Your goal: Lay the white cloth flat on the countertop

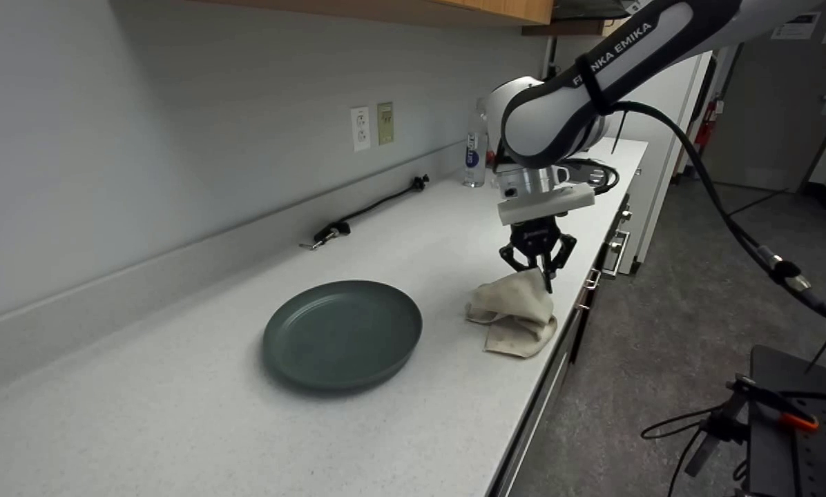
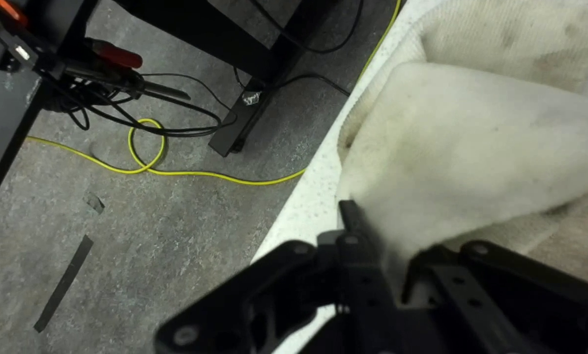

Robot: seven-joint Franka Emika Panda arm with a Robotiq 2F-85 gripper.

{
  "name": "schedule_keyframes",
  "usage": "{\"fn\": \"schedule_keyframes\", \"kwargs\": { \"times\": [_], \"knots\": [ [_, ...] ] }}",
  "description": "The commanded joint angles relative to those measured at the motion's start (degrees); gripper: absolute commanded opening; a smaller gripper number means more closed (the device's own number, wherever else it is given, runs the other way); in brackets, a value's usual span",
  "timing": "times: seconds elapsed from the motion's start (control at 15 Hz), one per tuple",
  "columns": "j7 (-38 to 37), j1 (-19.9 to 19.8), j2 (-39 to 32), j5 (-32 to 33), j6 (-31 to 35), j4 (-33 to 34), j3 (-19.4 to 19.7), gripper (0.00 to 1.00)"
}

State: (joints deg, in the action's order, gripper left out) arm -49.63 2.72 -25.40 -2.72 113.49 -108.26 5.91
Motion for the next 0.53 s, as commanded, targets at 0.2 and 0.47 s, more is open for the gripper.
{"fn": "schedule_keyframes", "kwargs": {
  "times": [0.2, 0.47],
  "knots": [
    [-6.9, 5.6, 6.6, 10.3, -2.1, -2.4, -0.5, 0.0],
    [-11.1, 8.8, 12.3, 18.9, -2.9, -4.1, -2.2, 0.0]
  ]
}}
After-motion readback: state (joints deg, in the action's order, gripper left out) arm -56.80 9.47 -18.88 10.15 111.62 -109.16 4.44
